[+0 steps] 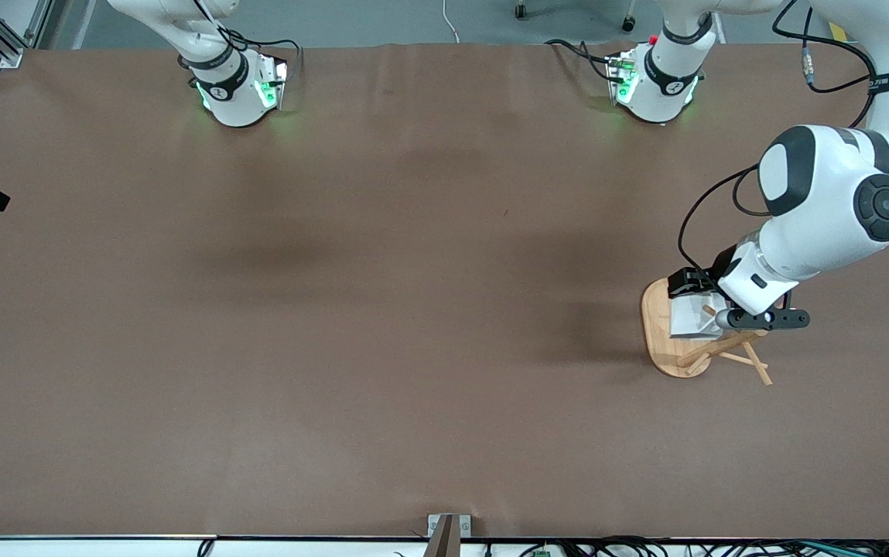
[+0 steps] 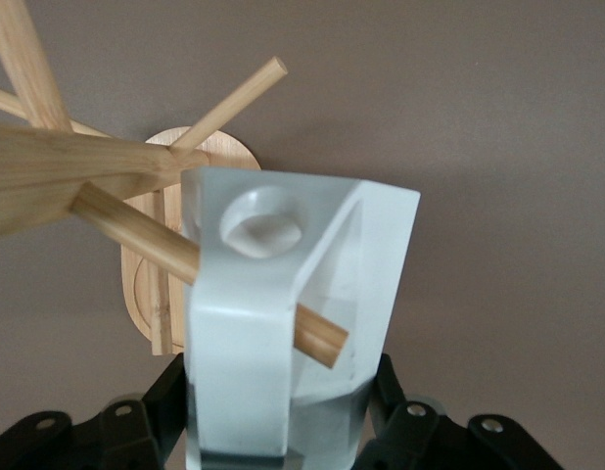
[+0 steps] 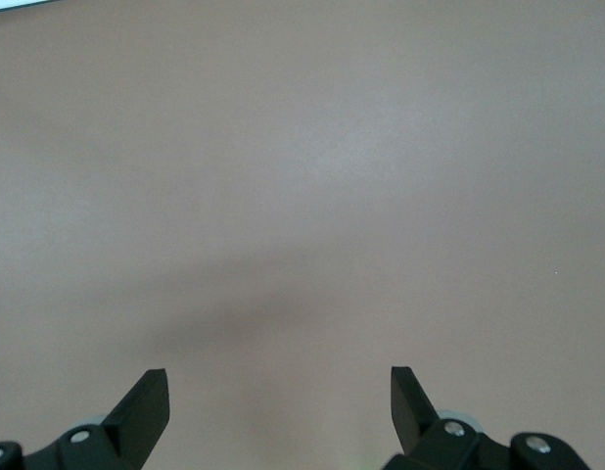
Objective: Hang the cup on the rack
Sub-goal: 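Lower the cup handle onto a rack peg with the left gripper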
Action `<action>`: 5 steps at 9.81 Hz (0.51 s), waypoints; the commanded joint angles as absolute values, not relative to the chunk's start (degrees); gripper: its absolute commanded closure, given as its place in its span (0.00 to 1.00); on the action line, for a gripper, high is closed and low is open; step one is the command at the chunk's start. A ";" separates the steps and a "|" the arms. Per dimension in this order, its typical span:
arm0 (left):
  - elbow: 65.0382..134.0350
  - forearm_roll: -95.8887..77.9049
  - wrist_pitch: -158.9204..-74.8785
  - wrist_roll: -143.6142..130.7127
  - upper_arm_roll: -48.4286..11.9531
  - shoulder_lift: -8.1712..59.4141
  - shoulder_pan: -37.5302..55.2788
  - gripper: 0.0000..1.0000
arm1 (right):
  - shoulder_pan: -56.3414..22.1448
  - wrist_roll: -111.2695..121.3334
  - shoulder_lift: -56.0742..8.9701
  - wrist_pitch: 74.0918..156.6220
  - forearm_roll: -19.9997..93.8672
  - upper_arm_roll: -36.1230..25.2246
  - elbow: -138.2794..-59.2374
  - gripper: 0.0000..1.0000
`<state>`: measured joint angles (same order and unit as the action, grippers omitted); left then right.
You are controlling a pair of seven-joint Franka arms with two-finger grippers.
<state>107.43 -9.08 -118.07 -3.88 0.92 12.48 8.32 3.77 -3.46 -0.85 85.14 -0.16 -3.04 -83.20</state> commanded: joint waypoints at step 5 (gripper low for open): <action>102.15 -7.92 -114.46 -2.37 1.23 11.00 7.91 0.00 | 3.78 -3.60 -0.79 85.08 -0.18 -3.25 -83.23 0.00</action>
